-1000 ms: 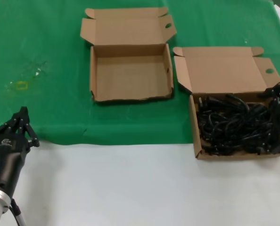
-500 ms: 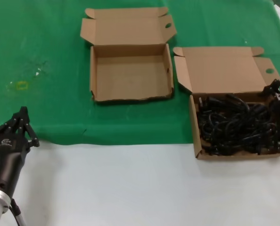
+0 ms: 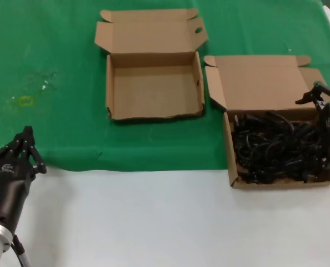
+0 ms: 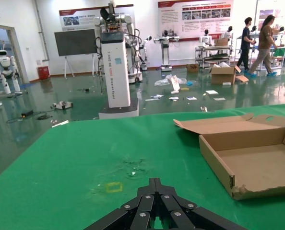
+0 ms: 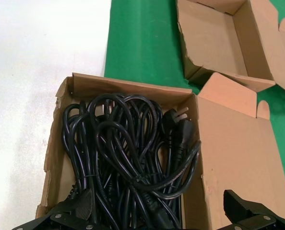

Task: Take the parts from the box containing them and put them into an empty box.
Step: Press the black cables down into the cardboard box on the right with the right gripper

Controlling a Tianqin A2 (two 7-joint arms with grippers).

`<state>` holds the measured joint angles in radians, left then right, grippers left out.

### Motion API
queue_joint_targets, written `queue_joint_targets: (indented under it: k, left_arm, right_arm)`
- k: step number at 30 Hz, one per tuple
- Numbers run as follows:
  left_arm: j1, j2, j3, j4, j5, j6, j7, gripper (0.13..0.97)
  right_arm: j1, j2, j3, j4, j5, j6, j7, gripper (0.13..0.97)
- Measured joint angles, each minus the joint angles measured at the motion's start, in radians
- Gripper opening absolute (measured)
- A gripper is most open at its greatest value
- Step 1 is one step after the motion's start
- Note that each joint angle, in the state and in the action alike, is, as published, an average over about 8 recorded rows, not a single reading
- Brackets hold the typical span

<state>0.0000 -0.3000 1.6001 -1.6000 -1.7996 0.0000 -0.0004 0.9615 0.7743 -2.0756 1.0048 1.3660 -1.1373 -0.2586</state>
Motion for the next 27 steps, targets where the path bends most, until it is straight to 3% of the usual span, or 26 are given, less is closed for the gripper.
queue_joint_targets:
  k: [20, 27]
  left_arm:
    - [0.000, 0.000, 0.000, 0.000, 0.000, 0.000, 0.000, 0.144]
    - [0.000, 0.000, 0.000, 0.000, 0.000, 0.000, 0.000, 0.144]
  right_arm:
    - [0.038, -0.050, -0.018, -0.040, -0.026, -0.014, -0.024, 0.925]
    - [0.041, -0.057, -0.021, -0.057, -0.029, -0.020, -0.030, 0.826]
